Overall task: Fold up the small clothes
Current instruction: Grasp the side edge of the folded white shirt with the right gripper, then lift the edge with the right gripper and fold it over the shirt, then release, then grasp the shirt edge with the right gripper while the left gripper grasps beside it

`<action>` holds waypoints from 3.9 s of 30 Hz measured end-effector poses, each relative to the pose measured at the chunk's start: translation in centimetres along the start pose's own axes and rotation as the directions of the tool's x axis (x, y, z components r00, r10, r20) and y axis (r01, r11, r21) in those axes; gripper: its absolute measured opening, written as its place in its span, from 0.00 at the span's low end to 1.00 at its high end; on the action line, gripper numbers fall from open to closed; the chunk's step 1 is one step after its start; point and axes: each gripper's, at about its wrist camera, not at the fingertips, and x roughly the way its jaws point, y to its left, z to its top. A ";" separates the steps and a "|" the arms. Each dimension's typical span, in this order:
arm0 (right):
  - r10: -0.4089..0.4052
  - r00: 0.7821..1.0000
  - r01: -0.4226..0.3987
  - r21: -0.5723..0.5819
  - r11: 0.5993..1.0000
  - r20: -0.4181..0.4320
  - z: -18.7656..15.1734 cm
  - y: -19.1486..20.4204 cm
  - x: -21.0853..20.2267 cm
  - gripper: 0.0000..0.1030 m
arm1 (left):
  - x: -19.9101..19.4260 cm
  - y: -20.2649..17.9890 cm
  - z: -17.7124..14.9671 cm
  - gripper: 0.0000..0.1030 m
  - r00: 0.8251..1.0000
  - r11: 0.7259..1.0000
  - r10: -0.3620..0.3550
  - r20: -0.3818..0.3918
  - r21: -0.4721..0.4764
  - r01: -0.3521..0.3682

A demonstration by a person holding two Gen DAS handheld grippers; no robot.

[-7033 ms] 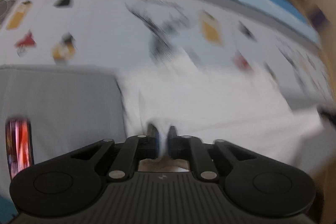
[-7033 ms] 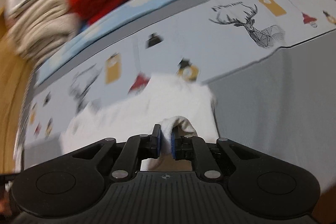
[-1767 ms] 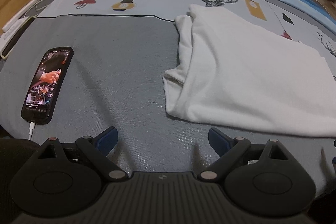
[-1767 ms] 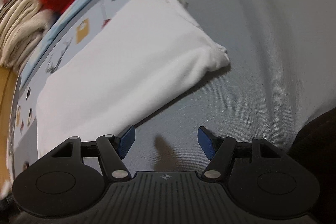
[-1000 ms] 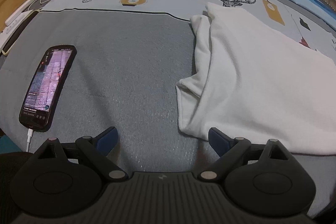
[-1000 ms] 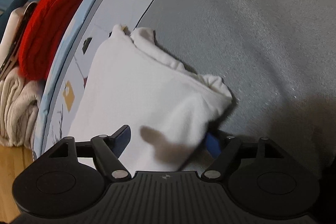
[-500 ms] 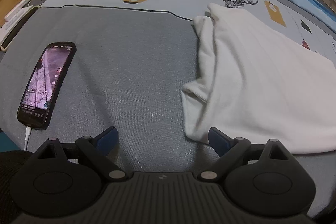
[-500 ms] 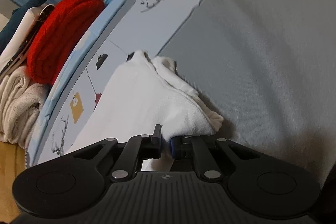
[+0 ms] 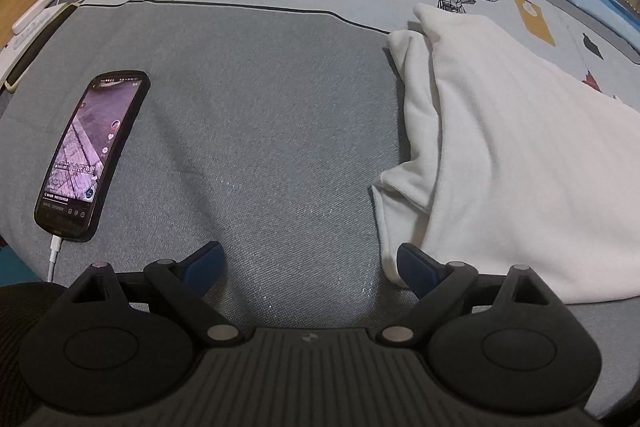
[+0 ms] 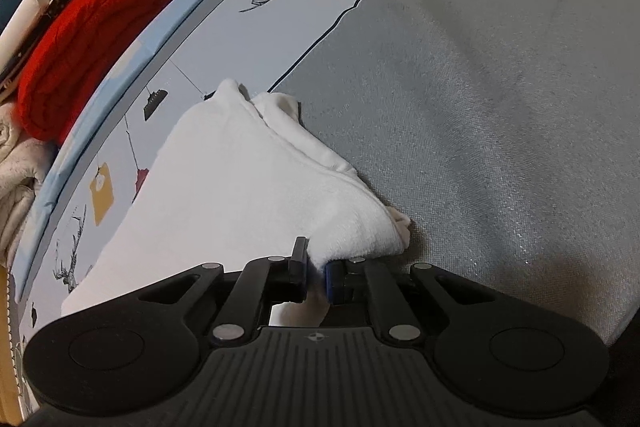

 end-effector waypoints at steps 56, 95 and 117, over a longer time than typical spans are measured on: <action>0.203 0.940 -0.327 -0.892 0.313 -0.273 -19.6 23.3 -2.6 0.39 | -0.5 -0.5 5.3 0.93 0.981 0.980 -0.194 0.025 -0.039 0.195; 0.066 0.972 -0.230 -0.846 0.481 -0.226 -17.9 15.4 -7.1 0.58 | -2.7 1.6 -0.4 0.99 0.996 0.993 -0.050 -0.079 -0.106 0.041; 0.114 0.947 -0.307 -0.741 0.597 -0.300 -12.0 17.6 -4.0 0.66 | -1.0 0.2 -0.5 0.99 0.988 0.992 -0.086 -0.127 -0.104 0.073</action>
